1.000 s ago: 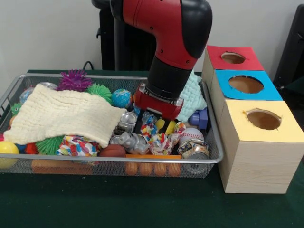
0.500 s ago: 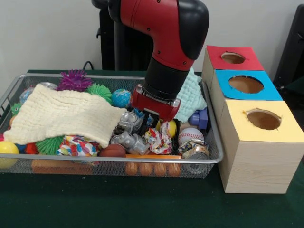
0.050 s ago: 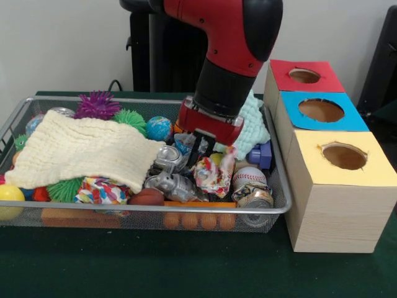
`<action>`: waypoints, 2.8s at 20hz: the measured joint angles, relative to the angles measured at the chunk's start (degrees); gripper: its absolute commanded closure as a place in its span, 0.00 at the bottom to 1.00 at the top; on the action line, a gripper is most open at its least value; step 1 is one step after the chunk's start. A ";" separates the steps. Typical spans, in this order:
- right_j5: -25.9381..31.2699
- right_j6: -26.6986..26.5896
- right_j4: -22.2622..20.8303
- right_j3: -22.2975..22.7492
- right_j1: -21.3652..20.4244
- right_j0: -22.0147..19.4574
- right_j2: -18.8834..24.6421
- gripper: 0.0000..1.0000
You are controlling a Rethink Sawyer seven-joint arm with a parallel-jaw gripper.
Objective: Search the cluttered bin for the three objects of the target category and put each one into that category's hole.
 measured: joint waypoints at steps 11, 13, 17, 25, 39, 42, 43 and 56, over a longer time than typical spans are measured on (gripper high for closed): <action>12.20 0.20 1.48 -0.36 -9.69 7.01 -4.84 1.00; 13.51 0.64 1.98 -0.73 -10.54 7.96 -5.72 1.00; 15.23 3.02 3.51 -1.85 -10.86 10.16 -7.65 1.00; 17.24 14.02 6.73 -5.61 -8.41 15.89 -10.17 1.00; 17.85 24.67 8.31 -10.97 -0.52 19.93 -10.62 1.00; 17.84 24.67 8.31 -11.42 0.89 19.94 -10.65 1.00; 17.85 24.67 8.31 -11.46 1.42 19.94 -10.70 1.00; 17.85 24.67 8.21 -12.46 2.86 19.57 -11.09 0.00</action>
